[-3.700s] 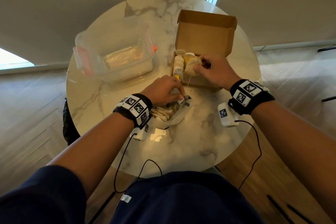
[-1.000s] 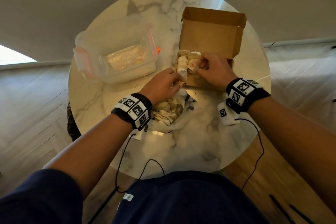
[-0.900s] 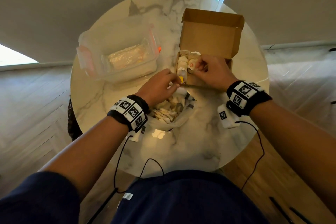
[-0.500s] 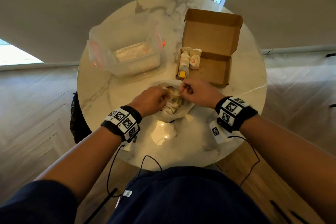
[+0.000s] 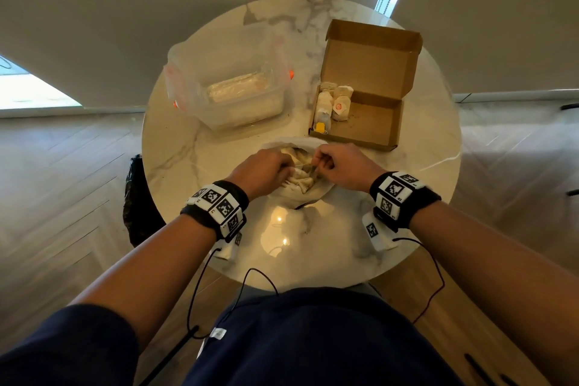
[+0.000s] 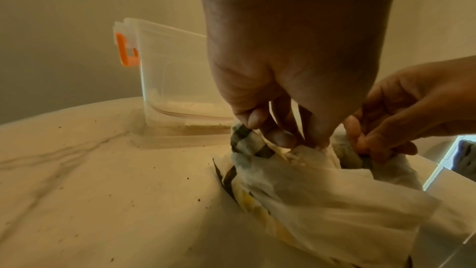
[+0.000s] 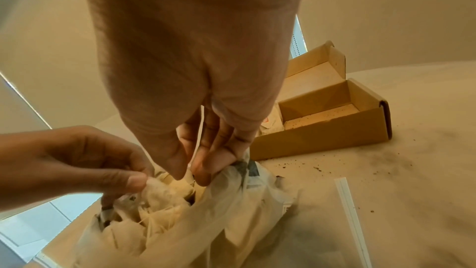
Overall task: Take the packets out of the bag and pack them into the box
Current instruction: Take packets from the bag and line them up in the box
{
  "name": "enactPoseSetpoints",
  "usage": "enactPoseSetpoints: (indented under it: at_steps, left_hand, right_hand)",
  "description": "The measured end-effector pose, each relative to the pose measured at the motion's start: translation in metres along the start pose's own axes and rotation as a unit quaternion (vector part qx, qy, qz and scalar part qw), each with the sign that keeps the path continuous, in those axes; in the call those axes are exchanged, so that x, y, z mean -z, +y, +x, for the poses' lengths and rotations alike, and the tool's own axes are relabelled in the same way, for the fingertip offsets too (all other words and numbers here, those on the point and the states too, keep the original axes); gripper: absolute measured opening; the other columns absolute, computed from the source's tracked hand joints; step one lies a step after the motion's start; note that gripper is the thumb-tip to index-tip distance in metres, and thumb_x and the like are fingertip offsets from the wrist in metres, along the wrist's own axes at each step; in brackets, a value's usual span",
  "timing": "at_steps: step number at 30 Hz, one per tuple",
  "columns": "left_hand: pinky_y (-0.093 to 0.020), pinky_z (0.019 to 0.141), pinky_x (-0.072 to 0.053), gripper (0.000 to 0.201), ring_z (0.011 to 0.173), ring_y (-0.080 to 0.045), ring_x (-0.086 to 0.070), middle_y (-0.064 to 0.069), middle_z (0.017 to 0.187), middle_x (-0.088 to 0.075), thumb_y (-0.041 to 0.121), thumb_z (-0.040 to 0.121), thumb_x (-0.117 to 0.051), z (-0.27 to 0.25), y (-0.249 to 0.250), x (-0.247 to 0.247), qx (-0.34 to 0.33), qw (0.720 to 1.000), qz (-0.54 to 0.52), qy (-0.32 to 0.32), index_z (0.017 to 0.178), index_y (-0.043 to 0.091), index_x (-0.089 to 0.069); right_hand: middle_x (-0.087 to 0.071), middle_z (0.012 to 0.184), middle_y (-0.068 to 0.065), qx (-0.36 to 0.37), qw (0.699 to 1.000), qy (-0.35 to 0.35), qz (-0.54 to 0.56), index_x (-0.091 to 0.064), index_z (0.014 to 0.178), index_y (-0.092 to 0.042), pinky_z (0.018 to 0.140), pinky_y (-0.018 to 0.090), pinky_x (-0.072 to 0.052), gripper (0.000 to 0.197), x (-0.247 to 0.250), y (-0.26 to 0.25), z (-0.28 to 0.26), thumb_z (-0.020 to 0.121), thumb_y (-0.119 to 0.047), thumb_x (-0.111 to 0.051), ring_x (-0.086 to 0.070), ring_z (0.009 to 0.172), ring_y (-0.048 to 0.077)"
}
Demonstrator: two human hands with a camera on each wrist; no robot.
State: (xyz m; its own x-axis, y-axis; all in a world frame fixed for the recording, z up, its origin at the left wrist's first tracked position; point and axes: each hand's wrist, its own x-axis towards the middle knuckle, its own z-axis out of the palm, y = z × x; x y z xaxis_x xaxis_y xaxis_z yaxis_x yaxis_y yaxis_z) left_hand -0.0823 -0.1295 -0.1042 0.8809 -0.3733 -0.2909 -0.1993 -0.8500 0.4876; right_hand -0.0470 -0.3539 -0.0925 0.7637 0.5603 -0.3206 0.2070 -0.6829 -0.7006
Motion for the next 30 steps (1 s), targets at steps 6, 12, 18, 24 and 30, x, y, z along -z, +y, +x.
enactPoseSetpoints:
  at_steps: [6,12,18,24,30]
  left_hand:
    - [-0.031,0.071,-0.046,0.018,0.082,-0.014,-0.058,0.004,0.094,-0.064,0.035,0.104,-0.045,0.005,0.013,0.015,-0.019,0.997,-0.067,0.032,0.106,0.022,-0.056]
    - [-0.027,0.066,-0.047,0.009,0.075,-0.011,-0.059,0.006,0.086,-0.065,0.028,0.103,-0.050,0.003,0.015,0.023,-0.019,0.993,-0.101,0.053,0.110,0.023,-0.049]
    - [-0.014,0.069,-0.039,0.019,0.083,-0.009,-0.054,0.008,0.102,-0.062,0.018,0.100,-0.052,0.002,0.012,0.017,-0.026,0.996,-0.081,0.039,0.117,0.022,-0.058]
    - [-0.012,0.068,-0.036,0.024,0.083,-0.009,-0.055,0.006,0.097,-0.064,0.027,0.091,-0.069,0.006,0.014,0.016,-0.029,0.993,-0.087,0.077,0.113,0.019,-0.065]
    - [-0.022,0.073,-0.039,0.020,0.081,-0.008,-0.053,0.005,0.094,-0.065,0.034,0.097,-0.060,0.012,0.007,0.015,-0.059,0.995,-0.061,0.060,0.107,0.020,-0.068]
  right_hand:
    - [-0.060,0.100,-0.005,0.019,0.999,0.000,-0.037,-0.065,0.118,-0.018,0.065,0.013,-0.037,0.032,-0.001,-0.009,0.003,0.088,-0.027,-0.073,-0.050,0.077,0.003]
    - [-0.065,0.092,-0.001,-0.014,1.000,-0.011,-0.013,-0.067,0.104,-0.016,0.071,0.026,-0.047,0.017,0.002,-0.007,0.002,0.098,-0.031,-0.060,-0.059,0.083,0.014]
    - [-0.073,0.088,-0.001,-0.020,0.997,0.003,0.079,-0.054,0.107,-0.019,0.074,0.031,-0.056,0.015,0.011,-0.004,0.001,0.096,-0.024,-0.063,-0.069,0.082,0.013]
    - [-0.068,0.098,-0.005,0.020,0.994,-0.010,0.103,-0.066,0.108,-0.020,0.078,0.026,-0.055,0.017,0.020,-0.008,0.003,0.093,-0.013,-0.064,-0.065,0.088,0.008]
    - [-0.066,0.095,-0.008,0.066,0.998,0.009,0.019,-0.072,0.111,-0.017,0.071,0.012,-0.045,0.021,0.020,-0.006,0.005,0.092,-0.012,-0.068,-0.058,0.081,-0.002]
